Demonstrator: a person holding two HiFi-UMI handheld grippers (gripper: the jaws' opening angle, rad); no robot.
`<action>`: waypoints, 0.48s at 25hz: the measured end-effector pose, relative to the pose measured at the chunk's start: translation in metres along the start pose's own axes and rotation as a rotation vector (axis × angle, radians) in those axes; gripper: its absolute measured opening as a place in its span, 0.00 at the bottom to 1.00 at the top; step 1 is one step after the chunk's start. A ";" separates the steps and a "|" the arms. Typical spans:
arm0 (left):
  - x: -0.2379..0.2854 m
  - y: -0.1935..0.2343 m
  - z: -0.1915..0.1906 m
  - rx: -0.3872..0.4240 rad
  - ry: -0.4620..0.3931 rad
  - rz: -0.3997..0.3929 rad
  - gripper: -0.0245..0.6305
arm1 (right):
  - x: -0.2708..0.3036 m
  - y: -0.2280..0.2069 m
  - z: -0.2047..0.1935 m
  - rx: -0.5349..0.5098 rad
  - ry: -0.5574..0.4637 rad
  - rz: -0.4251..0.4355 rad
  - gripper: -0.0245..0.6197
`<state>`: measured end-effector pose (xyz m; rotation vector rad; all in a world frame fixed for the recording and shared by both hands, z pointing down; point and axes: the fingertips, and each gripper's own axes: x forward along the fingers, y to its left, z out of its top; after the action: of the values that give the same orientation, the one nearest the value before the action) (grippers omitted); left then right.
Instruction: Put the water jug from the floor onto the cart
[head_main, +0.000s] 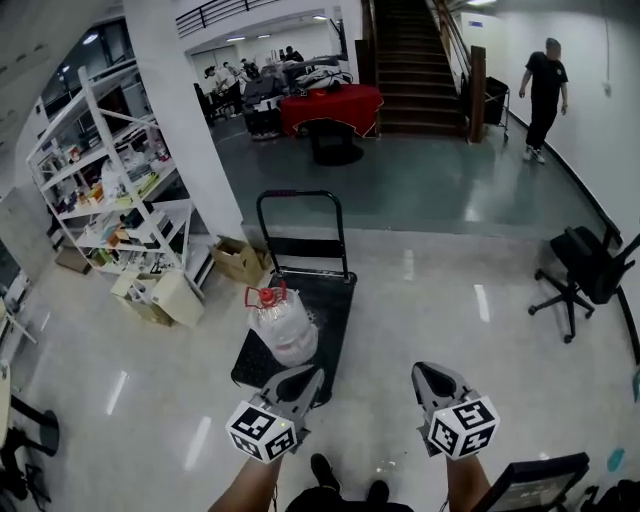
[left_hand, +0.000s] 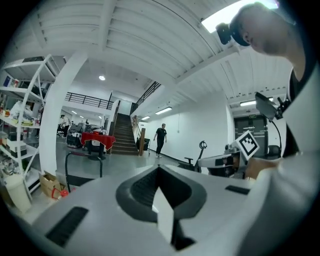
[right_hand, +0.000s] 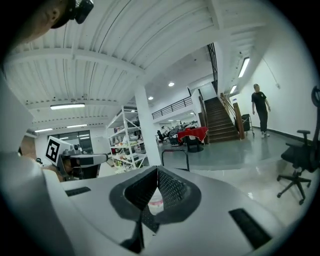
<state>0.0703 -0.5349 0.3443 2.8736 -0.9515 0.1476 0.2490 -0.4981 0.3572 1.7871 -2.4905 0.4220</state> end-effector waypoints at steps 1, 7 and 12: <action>-0.006 -0.013 -0.002 0.003 0.013 0.008 0.04 | -0.011 0.002 -0.002 0.006 -0.002 0.007 0.04; -0.052 -0.067 -0.011 0.021 0.039 0.003 0.04 | -0.066 0.036 -0.011 0.012 -0.021 0.011 0.04; -0.109 -0.115 -0.014 0.028 -0.013 -0.041 0.04 | -0.127 0.084 -0.020 -0.029 -0.029 -0.017 0.04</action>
<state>0.0515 -0.3777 0.3356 2.9202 -0.8997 0.1405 0.2102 -0.3509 0.3351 1.8157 -2.4847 0.3605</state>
